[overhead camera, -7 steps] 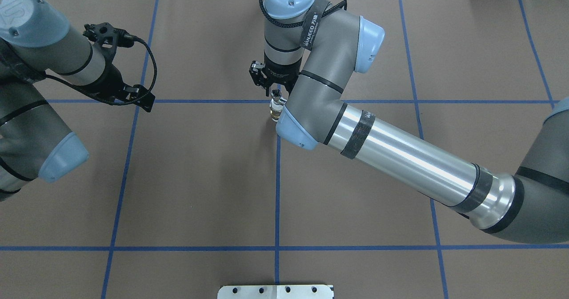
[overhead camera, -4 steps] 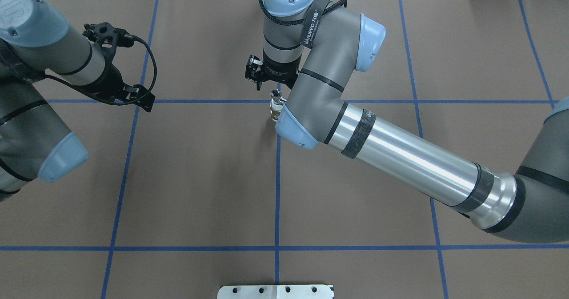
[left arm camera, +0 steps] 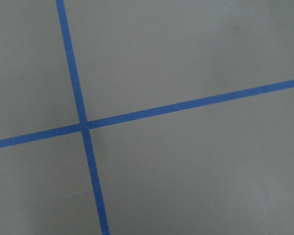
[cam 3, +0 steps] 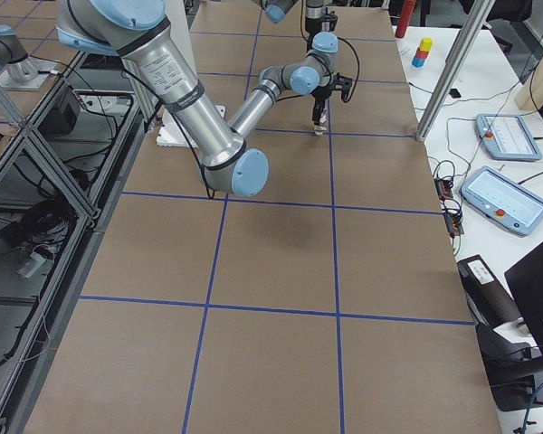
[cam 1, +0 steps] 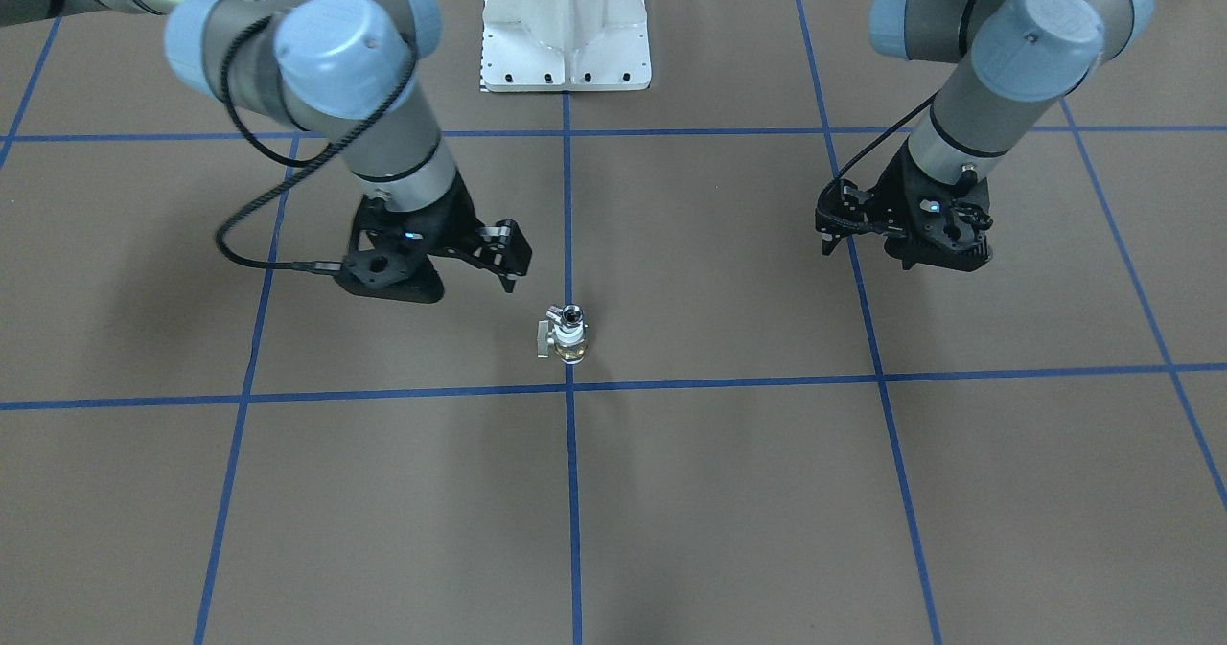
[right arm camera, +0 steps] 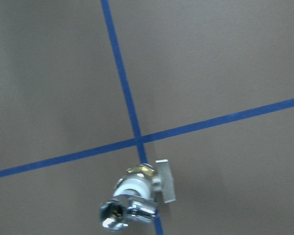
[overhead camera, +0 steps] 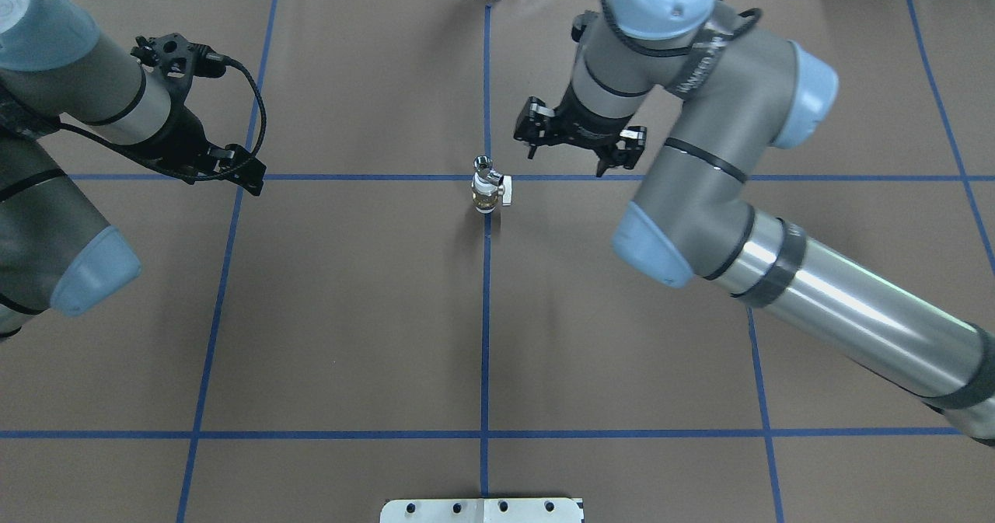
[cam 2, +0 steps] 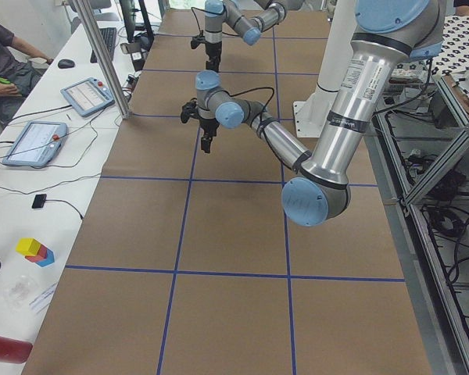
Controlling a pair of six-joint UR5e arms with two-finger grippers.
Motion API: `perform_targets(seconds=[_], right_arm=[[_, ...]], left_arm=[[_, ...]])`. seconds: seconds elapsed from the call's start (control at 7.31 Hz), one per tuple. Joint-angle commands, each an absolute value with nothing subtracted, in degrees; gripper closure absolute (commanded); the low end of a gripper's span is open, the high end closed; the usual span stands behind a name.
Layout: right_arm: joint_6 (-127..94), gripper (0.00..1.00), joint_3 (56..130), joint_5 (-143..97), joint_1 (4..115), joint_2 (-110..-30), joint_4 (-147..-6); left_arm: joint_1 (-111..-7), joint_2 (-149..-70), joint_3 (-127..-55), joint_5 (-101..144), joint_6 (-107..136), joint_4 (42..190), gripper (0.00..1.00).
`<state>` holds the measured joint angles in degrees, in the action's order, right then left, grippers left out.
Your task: Assemble PPR valve and pipe with both arms
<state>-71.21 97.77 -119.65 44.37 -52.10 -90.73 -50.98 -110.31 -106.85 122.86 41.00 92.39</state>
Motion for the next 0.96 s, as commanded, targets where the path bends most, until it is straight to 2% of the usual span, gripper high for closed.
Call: perform_targets(seconds=[0.0,0.27,0.55,0.82], right_arm=[[-55.89,0.0,107.55,-125.83,53.48,-68.31,-90.35],[-33.69,0.0,107.14,-127.7,63.84,-79.84,-90.53],[-19.23,0.0,106.7,-129.89,72.81,-88.55,-90.53],[-10.65,0.0,106.44,-135.94,81.09,-94.98,-90.61]], left_arm=[[-54.38,-105.59,-111.24,124.7,38.78,92.29,0.01],[-64.9,-95.67,-114.08,131.1,22.75,92.37,0.01],[-73.79,-89.07,-113.38,133.5,6.4,92.02,0.01],[-78.38,-83.96,-110.5,133.59,-3.73,92.55,0.01]])
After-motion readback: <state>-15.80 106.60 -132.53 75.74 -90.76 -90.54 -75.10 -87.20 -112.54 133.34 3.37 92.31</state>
